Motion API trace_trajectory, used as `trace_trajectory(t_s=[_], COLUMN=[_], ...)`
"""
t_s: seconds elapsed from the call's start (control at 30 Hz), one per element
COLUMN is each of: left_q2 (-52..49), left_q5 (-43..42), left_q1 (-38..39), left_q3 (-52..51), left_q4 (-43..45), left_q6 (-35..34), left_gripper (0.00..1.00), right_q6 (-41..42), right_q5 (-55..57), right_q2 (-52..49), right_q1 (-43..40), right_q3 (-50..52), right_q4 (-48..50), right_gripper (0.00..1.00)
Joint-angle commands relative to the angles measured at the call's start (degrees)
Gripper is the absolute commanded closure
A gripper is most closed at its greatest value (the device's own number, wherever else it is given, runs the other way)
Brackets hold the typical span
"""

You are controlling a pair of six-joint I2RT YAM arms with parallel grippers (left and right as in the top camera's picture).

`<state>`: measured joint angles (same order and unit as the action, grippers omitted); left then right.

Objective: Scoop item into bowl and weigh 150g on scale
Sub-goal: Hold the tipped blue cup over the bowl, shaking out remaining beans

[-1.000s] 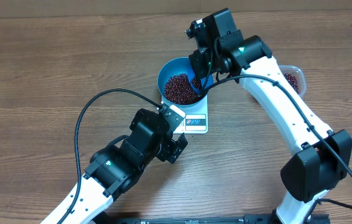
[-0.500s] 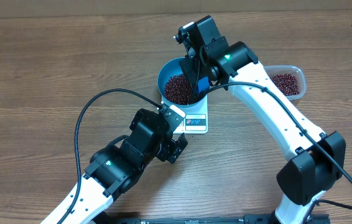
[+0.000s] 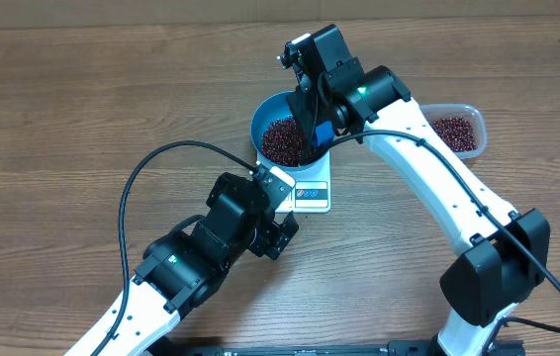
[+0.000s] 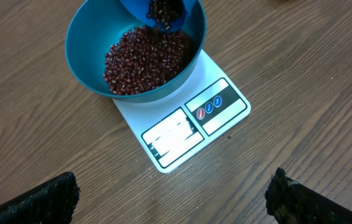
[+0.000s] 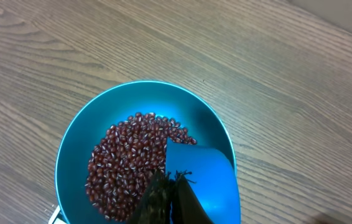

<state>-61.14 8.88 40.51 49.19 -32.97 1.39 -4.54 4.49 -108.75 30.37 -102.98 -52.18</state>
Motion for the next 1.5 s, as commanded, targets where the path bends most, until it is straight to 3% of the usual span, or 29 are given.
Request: trace_trajectory(t_s=[0.0, 1.47], left_q2=[-0.26, -0.26], left_q5=[0.7, 0.7], left_q1=[-0.09, -0.09], left_q3=[-0.31, -0.31], left_q4=[0.17, 0.17], left_q6=[-0.74, -0.74], left_gripper=[0.0, 0.0], right_q6=[-0.09, -0.04], right_q5=[1.01, 4.04], right_q2=[2.58, 2.56], right_q1=[-0.11, 0.48], right_q3=[-2.12, -2.1], right_q4=[0.63, 0.68], right_gripper=[0.96, 0.96])
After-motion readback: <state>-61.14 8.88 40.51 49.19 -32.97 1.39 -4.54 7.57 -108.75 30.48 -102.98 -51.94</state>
